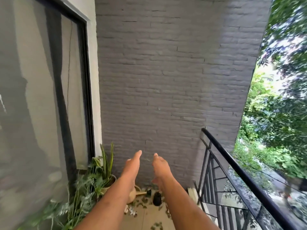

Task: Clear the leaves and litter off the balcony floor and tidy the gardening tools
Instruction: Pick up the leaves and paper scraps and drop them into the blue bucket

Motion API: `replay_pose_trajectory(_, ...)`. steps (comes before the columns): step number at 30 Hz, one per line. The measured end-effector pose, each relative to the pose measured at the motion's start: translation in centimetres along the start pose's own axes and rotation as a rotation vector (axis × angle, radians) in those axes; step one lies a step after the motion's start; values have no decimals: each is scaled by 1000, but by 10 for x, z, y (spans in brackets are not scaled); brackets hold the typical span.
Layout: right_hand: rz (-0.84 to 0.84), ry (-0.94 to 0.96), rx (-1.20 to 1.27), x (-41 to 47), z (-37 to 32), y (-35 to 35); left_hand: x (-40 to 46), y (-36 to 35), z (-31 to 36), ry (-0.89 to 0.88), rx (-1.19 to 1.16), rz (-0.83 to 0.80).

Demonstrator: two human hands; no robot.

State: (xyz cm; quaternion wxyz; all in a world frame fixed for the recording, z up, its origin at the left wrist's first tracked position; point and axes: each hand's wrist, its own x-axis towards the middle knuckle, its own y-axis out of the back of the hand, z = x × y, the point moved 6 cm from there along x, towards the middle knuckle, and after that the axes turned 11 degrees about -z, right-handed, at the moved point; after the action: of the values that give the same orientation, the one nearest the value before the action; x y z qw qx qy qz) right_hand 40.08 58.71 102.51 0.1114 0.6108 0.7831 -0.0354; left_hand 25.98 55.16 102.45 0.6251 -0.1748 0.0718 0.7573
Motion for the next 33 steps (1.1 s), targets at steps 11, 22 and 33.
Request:
replay_pose_trajectory(11, -92, -60, 52, 101, -2, 86, 87, -75, 8, 27, -18, 38)
replay_pose_trajectory(22, -148, -216, 38, 183, 62, 131, 139, -66, -48, 127, -70, 104)
replay_pose_trajectory(33, -162, -361, 28, 283, 136, 87, 255, -2, -86, 198, -141, 148)
